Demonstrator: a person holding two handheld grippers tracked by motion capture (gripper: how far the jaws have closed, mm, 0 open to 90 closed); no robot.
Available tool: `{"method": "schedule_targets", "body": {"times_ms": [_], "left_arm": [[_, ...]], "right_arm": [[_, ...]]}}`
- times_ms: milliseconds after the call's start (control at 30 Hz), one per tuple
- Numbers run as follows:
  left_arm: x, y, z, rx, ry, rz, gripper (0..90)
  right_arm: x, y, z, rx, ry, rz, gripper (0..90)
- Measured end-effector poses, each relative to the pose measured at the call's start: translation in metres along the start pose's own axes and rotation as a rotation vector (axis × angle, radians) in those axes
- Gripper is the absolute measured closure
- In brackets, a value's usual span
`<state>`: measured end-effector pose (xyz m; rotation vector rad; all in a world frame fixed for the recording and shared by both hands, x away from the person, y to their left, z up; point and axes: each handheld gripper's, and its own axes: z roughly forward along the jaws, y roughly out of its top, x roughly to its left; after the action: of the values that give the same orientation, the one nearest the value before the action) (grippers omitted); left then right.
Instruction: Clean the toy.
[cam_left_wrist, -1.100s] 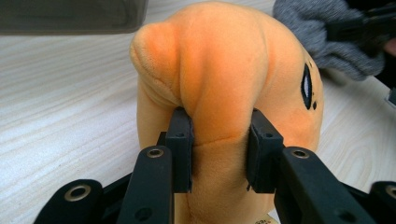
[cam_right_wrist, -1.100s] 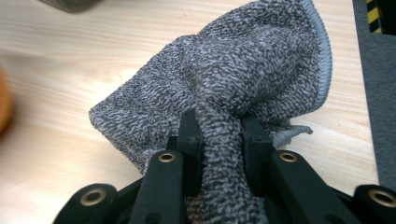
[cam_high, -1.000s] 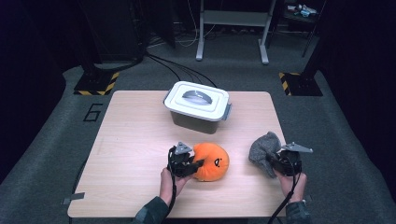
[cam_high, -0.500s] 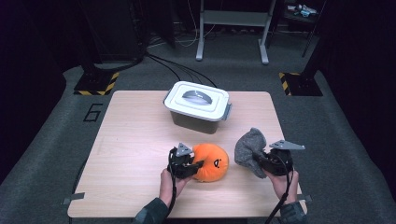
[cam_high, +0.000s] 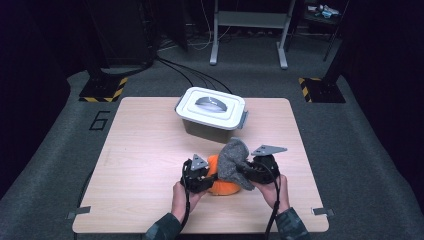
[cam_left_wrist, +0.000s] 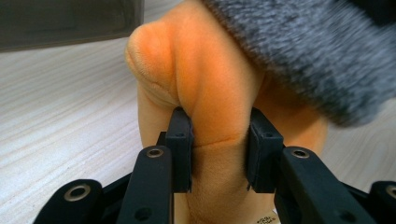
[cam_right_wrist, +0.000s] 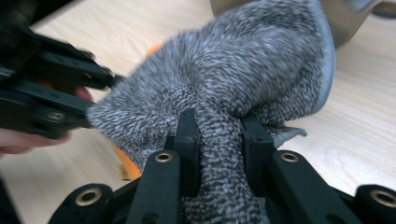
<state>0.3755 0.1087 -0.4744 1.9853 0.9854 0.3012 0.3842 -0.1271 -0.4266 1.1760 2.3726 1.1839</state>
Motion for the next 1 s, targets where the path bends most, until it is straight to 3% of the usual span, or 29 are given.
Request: {"method": "schedule_targets", "body": {"times_ms": [67,167,233,367,433,533,567,633,700,767,867,1000], "left_arm": [[0.001,-0.002,0.0,-0.001,-0.004,-0.012,67.3],[-0.003,-0.001,0.0,0.005,0.003,0.013,67.3],[-0.005,0.0,0.0,0.012,0.004,0.033,67.3],[-0.005,0.0,0.0,0.01,0.003,0.017,67.3],[-0.006,0.001,0.0,0.011,0.011,0.028,67.3],[-0.007,0.001,-0.001,0.016,0.02,0.033,67.3],[-0.007,0.0,-0.001,0.01,0.024,0.029,67.3],[-0.008,0.0,-0.001,0.008,0.027,0.038,67.3],[-0.01,0.001,-0.001,0.008,0.034,0.051,67.3],[-0.011,0.001,-0.001,0.011,0.035,0.049,67.3],[-0.006,-0.002,0.0,0.009,0.026,0.025,67.3],[-0.008,-0.002,0.001,0.001,0.024,0.032,67.3]], "right_arm": [[-0.001,-0.001,0.004,0.007,-0.006,-0.003,72.8],[-0.009,-0.009,0.008,0.028,-0.017,0.012,73.7],[-0.013,-0.014,0.008,0.038,-0.028,0.02,74.0],[-0.022,-0.022,0.004,0.069,-0.066,0.041,74.1],[-0.023,-0.022,0.0,0.07,-0.072,0.032,74.2],[-0.017,-0.016,-0.007,0.047,-0.079,0.019,74.3],[-0.008,-0.005,-0.012,0.006,-0.055,-0.001,74.3],[-0.003,0.0,-0.012,-0.004,-0.039,-0.001,74.3],[0.01,0.012,-0.007,-0.02,0.0,-0.025,74.2],[0.023,0.019,0.013,0.012,0.003,-0.065,74.1],[0.025,0.018,0.021,0.027,-0.018,-0.088,74.4],[0.012,0.007,0.016,0.037,-0.037,-0.054,74.7]]}}
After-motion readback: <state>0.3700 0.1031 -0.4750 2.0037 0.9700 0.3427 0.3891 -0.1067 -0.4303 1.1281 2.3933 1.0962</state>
